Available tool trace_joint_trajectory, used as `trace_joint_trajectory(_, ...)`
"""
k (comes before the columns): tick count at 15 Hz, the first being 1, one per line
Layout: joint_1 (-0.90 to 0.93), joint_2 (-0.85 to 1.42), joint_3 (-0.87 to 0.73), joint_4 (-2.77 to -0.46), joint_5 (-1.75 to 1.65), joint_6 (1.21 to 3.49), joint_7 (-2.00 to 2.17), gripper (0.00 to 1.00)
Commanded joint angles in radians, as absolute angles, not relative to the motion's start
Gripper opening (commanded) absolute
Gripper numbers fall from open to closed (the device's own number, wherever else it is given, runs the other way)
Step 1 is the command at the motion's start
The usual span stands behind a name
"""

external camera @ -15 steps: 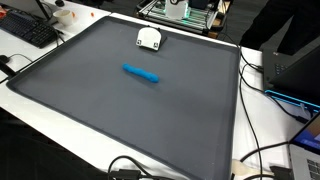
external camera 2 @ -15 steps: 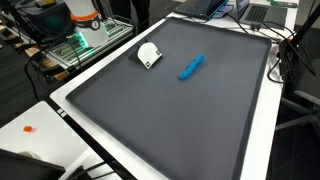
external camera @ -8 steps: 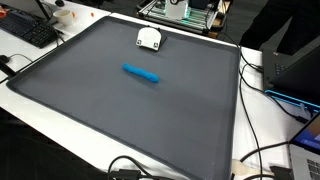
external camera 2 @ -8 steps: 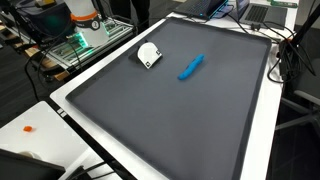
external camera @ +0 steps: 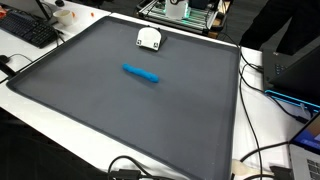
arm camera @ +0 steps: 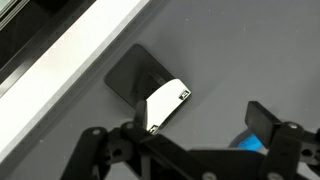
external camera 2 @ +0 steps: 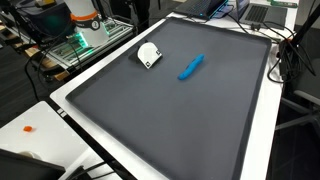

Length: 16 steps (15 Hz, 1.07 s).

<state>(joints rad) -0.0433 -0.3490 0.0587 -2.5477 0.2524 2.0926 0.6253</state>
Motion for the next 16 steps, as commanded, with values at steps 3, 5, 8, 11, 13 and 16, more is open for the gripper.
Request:
trace_joint_trajectory(3, -0.058, -0.256, 0.055, -2.643, 0.326, 2.268, 0.733, 1.00)
trace_joint_trajectory(5, -0.048, -0.210, 0.047, -2.659, 0.361, 2.324, 0.746, 1.00)
trace_joint_trajectory(8, -0.038, -0.143, 0.042, -2.666, 0.409, 2.382, 0.757, 1.00)
trace_joint_trajectory(11, -0.032, -0.093, 0.041, -2.662, 0.451, 2.420, 0.777, 1.00)
trace_joint_trajectory(13, -0.029, -0.068, 0.040, -2.660, 0.461, 2.442, 0.794, 1.00)
trace_joint_trajectory(16, -0.026, -0.041, 0.038, -2.661, 0.466, 2.474, 0.817, 1.00)
